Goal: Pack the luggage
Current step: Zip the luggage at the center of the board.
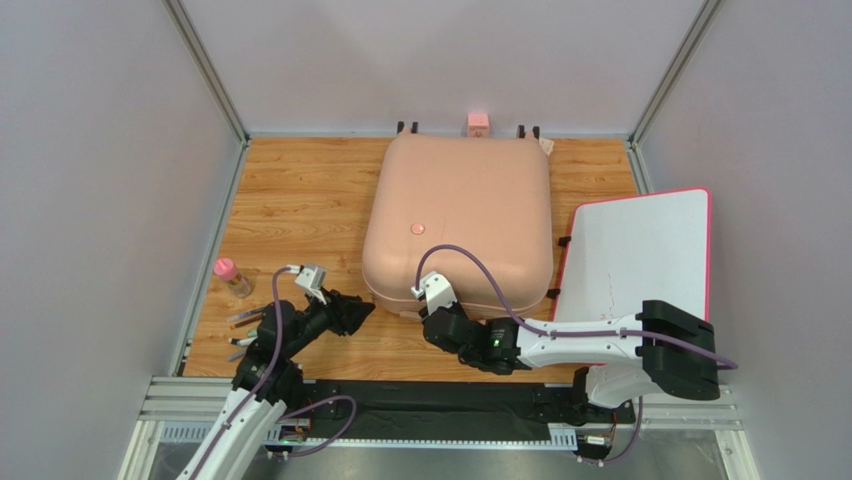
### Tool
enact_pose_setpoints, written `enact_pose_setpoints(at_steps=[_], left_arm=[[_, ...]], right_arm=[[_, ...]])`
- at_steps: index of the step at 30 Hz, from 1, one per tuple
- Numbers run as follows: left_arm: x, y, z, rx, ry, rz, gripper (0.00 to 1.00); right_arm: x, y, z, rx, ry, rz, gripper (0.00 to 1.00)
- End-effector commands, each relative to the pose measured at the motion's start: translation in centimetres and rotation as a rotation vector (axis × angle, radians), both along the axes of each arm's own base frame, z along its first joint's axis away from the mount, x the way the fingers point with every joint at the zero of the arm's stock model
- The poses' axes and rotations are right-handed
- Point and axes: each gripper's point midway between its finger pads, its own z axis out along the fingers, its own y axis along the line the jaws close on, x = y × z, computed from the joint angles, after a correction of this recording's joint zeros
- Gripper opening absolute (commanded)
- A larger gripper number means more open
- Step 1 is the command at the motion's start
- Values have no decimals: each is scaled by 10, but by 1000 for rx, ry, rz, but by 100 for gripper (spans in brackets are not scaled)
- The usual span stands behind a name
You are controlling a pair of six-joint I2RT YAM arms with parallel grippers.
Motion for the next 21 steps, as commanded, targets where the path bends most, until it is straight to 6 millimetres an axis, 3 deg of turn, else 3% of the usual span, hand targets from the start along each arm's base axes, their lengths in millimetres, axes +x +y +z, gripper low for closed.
enact_pose_setpoints(at_steps=[1, 16, 21], left_arm=[[15, 4, 6, 21, -61, 48, 56], [25, -6, 6, 69, -97, 23, 54], [34, -1, 3, 98, -86, 63, 43]], right_arm=[[-9, 5, -19, 25, 90, -3, 10], [-10, 16, -27, 32, 110, 11, 4], [-12, 15, -29, 33, 122, 14, 1]])
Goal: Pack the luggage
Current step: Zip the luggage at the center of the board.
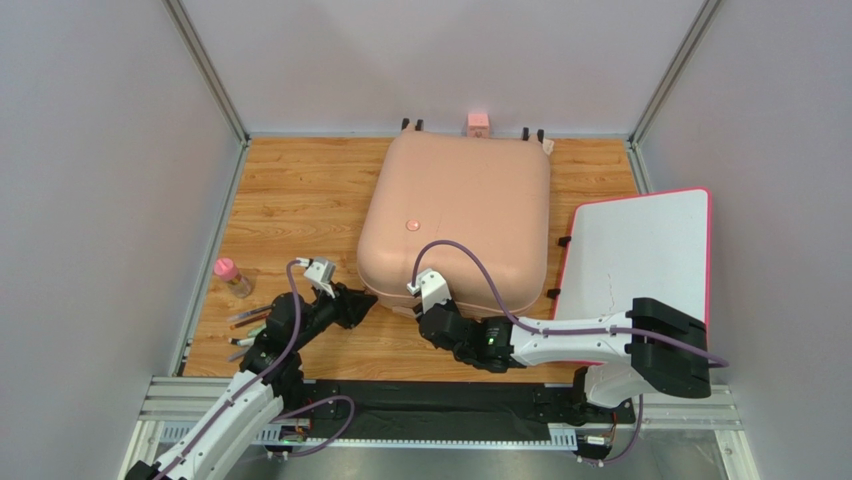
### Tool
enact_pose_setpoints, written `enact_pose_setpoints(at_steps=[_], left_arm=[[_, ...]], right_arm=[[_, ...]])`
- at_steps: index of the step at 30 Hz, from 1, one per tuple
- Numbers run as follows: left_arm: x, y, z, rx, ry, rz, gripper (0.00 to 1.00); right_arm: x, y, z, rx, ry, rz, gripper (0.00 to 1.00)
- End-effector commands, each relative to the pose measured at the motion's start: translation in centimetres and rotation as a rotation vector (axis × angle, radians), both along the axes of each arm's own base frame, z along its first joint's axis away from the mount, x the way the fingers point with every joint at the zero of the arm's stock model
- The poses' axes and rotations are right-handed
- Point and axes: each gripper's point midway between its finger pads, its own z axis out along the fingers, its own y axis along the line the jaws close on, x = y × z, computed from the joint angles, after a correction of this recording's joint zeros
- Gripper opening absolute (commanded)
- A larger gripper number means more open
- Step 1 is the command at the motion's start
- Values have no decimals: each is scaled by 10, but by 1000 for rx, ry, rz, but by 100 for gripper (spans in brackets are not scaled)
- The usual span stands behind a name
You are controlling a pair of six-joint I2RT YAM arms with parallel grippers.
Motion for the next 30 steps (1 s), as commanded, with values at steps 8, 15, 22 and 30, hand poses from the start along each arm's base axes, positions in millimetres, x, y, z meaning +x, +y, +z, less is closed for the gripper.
enact_pose_setpoints(at_steps=[8, 15, 22, 30], left_arm=[[24, 10, 9, 43, -62, 91, 22], [29, 19, 6, 58, -40, 156, 0], [33, 33, 7, 57, -37, 244, 0], [43, 39, 10, 72, -32, 300, 0]], right_arm=[[-20, -3, -33, -23, 136, 18, 0], [-20, -6, -36, -24, 143, -2, 0], [-20, -19, -36, -19, 142, -42, 0], [-23, -27, -44, -35, 156, -52, 0]])
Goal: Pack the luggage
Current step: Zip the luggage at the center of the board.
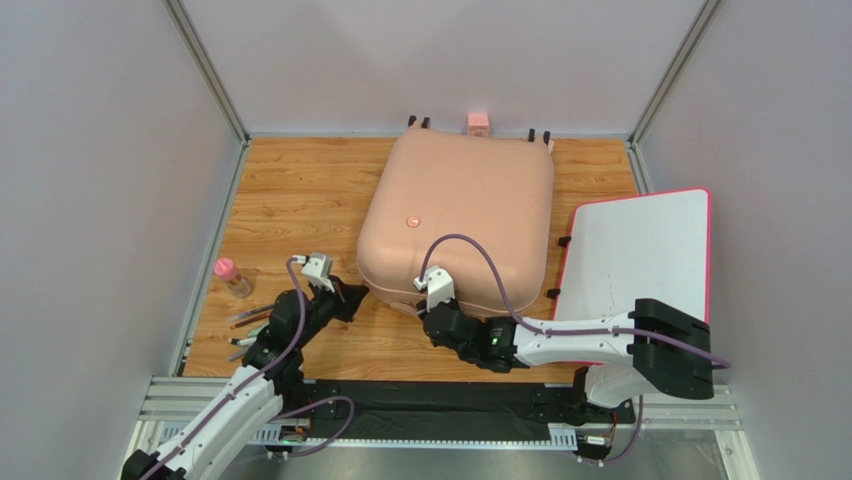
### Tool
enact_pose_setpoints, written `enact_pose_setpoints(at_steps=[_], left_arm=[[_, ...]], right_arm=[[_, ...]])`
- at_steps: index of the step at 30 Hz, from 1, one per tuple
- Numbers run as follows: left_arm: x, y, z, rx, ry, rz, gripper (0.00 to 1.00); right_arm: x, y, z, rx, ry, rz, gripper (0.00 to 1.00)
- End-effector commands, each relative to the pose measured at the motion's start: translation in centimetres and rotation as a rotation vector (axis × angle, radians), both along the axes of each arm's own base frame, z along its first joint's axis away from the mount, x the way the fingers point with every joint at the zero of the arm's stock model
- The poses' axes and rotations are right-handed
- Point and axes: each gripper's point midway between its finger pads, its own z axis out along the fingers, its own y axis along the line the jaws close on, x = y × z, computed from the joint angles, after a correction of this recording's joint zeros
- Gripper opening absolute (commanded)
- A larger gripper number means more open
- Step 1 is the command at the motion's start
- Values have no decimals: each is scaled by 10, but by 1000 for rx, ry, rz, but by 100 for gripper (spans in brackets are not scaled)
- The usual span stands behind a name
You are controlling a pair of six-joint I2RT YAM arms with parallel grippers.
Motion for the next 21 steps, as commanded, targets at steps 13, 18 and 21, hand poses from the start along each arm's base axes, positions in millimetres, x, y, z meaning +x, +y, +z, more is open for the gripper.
enact_pose_setpoints(at_steps=[13, 18, 21], left_arm=[[47, 44, 24, 102, -18, 308, 0], [45, 43, 21, 96, -13, 299, 0], [48, 44, 19, 109, -10, 300, 0]], right_arm=[[-25, -44, -54, -142, 129, -39, 0], [-25, -47, -57, -161, 129, -46, 0], [-24, -44, -59, -224, 97, -36, 0]])
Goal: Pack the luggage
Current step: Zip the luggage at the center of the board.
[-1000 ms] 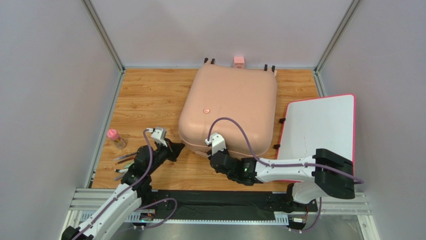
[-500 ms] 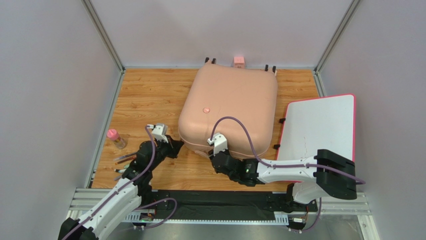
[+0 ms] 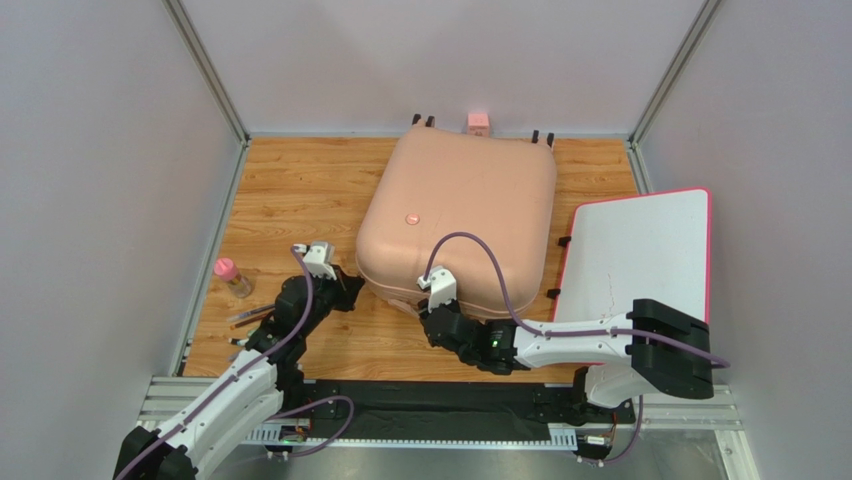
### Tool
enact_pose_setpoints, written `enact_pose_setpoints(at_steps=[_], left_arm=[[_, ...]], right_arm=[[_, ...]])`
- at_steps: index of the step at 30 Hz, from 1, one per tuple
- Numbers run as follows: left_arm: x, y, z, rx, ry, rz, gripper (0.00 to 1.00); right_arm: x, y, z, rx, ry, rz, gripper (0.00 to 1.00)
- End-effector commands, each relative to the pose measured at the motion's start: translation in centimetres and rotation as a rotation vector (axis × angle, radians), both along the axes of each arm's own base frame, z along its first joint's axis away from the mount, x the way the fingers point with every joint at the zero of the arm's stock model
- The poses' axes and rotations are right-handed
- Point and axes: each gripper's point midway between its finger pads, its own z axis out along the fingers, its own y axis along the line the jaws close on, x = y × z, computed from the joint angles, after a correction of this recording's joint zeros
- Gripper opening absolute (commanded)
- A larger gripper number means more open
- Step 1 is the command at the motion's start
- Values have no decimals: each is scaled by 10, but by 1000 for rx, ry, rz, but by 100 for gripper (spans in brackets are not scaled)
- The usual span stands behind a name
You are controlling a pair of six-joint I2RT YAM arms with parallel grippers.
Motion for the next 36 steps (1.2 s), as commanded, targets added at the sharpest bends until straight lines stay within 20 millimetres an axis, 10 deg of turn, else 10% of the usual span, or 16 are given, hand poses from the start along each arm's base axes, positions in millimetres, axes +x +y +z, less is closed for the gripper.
enact_pose_setpoints(at_steps=[1, 36], left_arm=[[27, 33, 18, 47, -75, 188, 0], [97, 61, 37, 8, -79, 285, 0]], right_arm=[[-23, -47, -60, -306, 83, 7, 0], [-25, -42, -62, -427, 53, 9, 0]])
